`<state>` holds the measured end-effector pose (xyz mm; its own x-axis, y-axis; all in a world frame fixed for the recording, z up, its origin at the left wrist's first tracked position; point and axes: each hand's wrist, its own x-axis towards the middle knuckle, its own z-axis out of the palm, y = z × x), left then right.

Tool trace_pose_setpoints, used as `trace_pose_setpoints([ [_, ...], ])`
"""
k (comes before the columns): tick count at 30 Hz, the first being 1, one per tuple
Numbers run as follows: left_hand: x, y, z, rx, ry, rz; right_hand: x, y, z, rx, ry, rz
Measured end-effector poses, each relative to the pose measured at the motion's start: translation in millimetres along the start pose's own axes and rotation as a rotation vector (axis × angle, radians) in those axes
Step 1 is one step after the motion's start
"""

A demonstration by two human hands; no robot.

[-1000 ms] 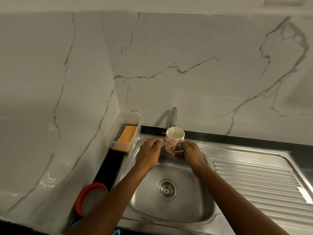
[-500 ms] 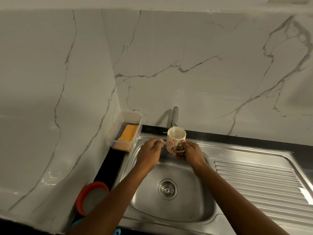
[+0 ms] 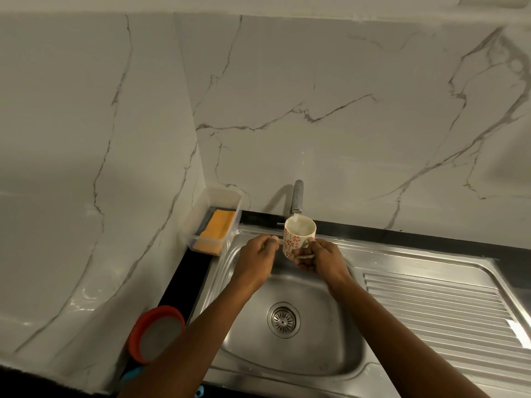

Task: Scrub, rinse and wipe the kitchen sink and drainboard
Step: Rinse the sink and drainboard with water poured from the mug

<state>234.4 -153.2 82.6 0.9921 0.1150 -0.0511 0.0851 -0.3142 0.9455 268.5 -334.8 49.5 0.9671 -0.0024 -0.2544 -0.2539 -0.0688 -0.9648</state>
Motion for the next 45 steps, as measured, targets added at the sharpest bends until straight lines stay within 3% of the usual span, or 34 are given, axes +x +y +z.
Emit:
trace_pose_setpoints([
  [13,-4,-5,-3,0.027,-0.007,-0.012,-4,1,-1,0.033,-0.027,0.013],
  [19,-36,-28,-9,0.174,-0.028,-0.05,-24,22,-17,-0.052,-0.144,0.012],
  [24,-81,-80,5,0.388,-0.156,-0.182,-37,50,-31,-0.104,-0.313,0.103],
  [29,-137,-120,29,0.752,-0.432,-0.33,-35,80,-29,-0.222,-0.505,0.174],
  [35,-167,-150,33,0.903,-0.374,-0.435,-26,93,-3,-0.532,-0.749,0.062],
  [40,-167,-161,29,0.955,-0.241,-0.48,-27,82,32,-0.777,-0.924,-0.158],
  [45,-159,-172,35,1.01,-0.24,-0.486,-21,77,50,-1.03,-1.044,-0.379],
])
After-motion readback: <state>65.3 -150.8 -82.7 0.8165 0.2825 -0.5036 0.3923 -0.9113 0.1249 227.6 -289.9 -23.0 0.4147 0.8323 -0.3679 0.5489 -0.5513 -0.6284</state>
